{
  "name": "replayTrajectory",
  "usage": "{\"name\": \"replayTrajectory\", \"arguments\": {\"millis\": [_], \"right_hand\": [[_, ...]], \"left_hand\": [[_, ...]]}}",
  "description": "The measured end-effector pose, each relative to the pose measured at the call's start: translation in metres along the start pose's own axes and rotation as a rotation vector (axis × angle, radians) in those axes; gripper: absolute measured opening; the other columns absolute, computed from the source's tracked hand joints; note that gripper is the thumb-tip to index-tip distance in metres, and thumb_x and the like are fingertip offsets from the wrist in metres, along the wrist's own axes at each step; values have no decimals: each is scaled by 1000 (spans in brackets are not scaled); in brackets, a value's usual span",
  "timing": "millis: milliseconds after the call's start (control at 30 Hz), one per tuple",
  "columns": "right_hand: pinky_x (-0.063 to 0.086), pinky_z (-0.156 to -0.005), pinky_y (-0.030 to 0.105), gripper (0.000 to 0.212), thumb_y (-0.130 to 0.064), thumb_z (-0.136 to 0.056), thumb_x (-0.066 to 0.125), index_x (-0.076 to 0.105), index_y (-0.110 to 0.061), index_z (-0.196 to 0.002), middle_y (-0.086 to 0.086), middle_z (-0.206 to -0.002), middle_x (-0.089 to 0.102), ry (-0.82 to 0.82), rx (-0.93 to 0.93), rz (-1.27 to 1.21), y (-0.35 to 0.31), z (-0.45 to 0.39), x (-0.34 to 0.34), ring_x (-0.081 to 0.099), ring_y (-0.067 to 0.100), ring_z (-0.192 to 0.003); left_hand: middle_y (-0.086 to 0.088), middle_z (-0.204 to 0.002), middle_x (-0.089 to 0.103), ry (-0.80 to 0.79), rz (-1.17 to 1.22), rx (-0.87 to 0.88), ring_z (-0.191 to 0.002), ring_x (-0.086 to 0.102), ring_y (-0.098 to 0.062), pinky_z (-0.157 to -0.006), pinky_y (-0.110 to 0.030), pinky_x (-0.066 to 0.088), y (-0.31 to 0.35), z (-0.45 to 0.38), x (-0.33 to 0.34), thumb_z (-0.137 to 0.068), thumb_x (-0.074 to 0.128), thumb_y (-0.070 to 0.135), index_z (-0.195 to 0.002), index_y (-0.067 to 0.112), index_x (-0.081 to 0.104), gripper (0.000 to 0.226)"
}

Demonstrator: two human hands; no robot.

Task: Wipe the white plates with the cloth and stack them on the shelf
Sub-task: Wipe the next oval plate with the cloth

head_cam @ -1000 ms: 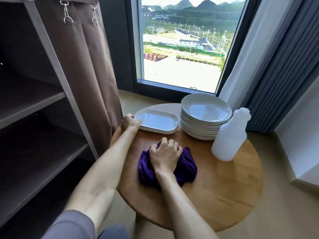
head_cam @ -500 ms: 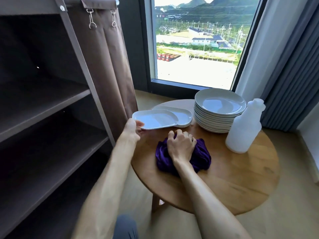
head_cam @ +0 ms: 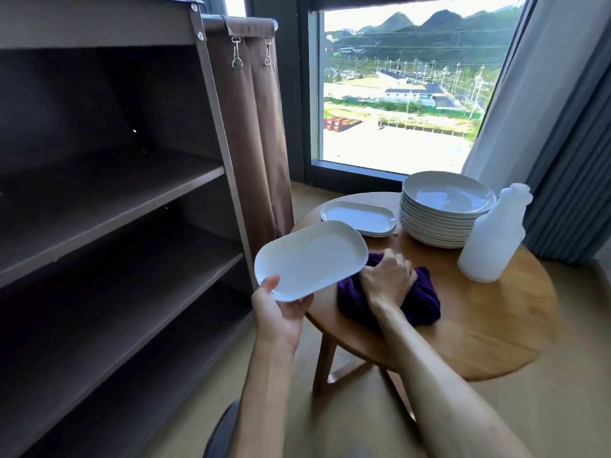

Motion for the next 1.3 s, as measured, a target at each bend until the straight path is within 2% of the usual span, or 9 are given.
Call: {"name": "replayTrajectory", "arguments": {"millis": [200, 267, 433, 633, 900, 967, 1067, 1133, 1300], "right_hand": [[32, -103, 45, 24, -20, -89, 60, 67, -4, -106, 18, -114, 67, 27, -17, 25, 8, 8, -7, 55, 37, -114], [32, -103, 45, 23, -19, -94, 56, 67, -5, -109, 18, -114, 67, 37, -25, 48, 10, 7, -7, 55, 37, -114], [35, -102, 47, 29, -27, -91, 61, 68, -8, -112, 19, -116, 67, 26, -63, 44, 9, 7, -7, 55, 39, -115], [36, -98, 47, 23, -21, -93, 59, 66, -6, -108, 20, -113, 67, 47, -79, 65, 9, 8, -9, 56, 40, -112], [35, -103, 46, 25, -7, -79, 64, 59, -11, -103, 14, -109, 64, 125, 29, -168, 11, 10, -16, 56, 37, -110], [35, -102, 47, 22, -9, -81, 63, 59, -10, -103, 15, -109, 64, 138, 19, -166, 11, 10, -16, 56, 38, -111], [34, -103, 47, 19, -10, -84, 62, 58, -10, -102, 16, -105, 66, 159, 23, -215, 12, 9, -15, 56, 39, -109], [33, -104, 46, 19, -12, -86, 61, 56, -8, -104, 19, -102, 67, 168, 47, -257, 12, 9, -17, 58, 40, -106], [34, -102, 44, 21, -17, -89, 59, 55, -6, -107, 24, -103, 67, 178, 88, -297, 12, 9, -21, 59, 42, -103]], "left_hand": [[-15, -111, 71, 23, -35, 44, -105, 68, -34, -65, -36, 62, -17, 28, -23, -101, 51, 29, -132, 23, 58, 31], [-14, -114, 71, -6, -87, 59, -109, 67, -33, -69, -38, 61, -14, 25, -14, -101, 51, 34, -129, 24, 60, 30], [-4, -98, 77, -87, -182, 53, -106, 67, -26, -81, -40, 55, -5, 19, 13, -103, 47, 40, -117, 25, 65, 28], [-5, -107, 75, -97, -247, 28, -108, 65, -25, -77, -38, 53, -2, 9, 16, -104, 44, 46, -123, 25, 64, 35], [-19, -112, 70, -33, -63, -77, -117, 62, -41, -108, -56, 47, -17, -21, 14, -108, 40, 33, -129, 11, 58, 35], [-20, -114, 69, -40, -68, -90, -114, 63, -39, -107, -54, 47, -19, -28, 22, -109, 38, 31, -131, 11, 56, 35], [-17, -108, 70, -68, -74, -71, -101, 65, -34, -91, -46, 52, -16, -36, 32, -109, 38, 30, -122, 12, 60, 31], [-17, -106, 70, -74, -74, -60, -100, 65, -34, -89, -45, 52, -14, -39, 37, -108, 39, 29, -118, 11, 61, 30], [-17, -107, 69, -70, -98, -60, -99, 63, -34, -106, -47, 45, -14, -45, 55, -108, 38, 25, -112, 10, 62, 28]]}}
Point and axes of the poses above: each hand's wrist, its own z-axis away from the middle knuckle, its own x-axis out of the palm, y = z × x, the point moved 6 cm from there along -z, towards the middle knuckle
